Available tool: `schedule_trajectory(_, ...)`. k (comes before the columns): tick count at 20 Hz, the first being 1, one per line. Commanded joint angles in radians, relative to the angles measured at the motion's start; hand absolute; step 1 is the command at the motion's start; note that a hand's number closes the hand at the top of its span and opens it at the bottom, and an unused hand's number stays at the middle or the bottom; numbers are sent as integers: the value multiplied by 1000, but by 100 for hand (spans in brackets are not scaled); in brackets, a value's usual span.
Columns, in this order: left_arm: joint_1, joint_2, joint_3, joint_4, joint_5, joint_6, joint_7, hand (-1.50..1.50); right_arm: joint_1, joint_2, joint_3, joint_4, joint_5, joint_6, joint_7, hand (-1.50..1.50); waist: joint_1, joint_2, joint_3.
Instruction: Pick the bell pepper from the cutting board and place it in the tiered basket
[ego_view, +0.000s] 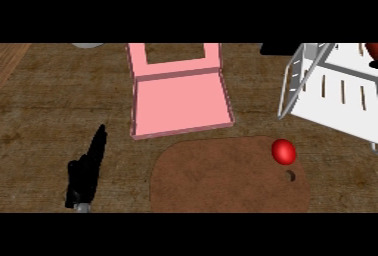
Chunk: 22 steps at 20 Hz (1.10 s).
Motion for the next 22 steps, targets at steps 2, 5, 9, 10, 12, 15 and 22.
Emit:
schedule_trajectory(2,-21,13,35,36,15,-8,26,0,-37,64,-88,88,-95,-4,-30,-150,-4,7,-2)
schedule_trajectory(5,37,-38,-26,11,-28,32,26,0,-60,31,-169,111,-170,14,-39,-150,-5,6,-2)
schedule_trajectory(9,4,7,41,62,9,-8,-8,0,-48,16,-229,79,-202,-79,-76,-150,-16,4,-3)
schedule_trajectory(10,44,-26,1,38,2,-2,-21,0,-75,-59,-264,100,-210,-83,-74,-150,-11,5,-2)
schedule_trajectory(12,30,-10,17,21,-11,15,9,0,-60,-72,-283,87,-202,-168,-42,-150,-16,3,-3)
schedule_trajectory(15,36,-13,15,-7,0,8,26,0,10,-208,-357,144,-221,-161,-47,-150,-23,4,-1)
schedule_trajectory(22,22,-11,17,-7,-9,11,48,0,109,-462,-500,323,-310,0,-68,-150,-24,8,1)
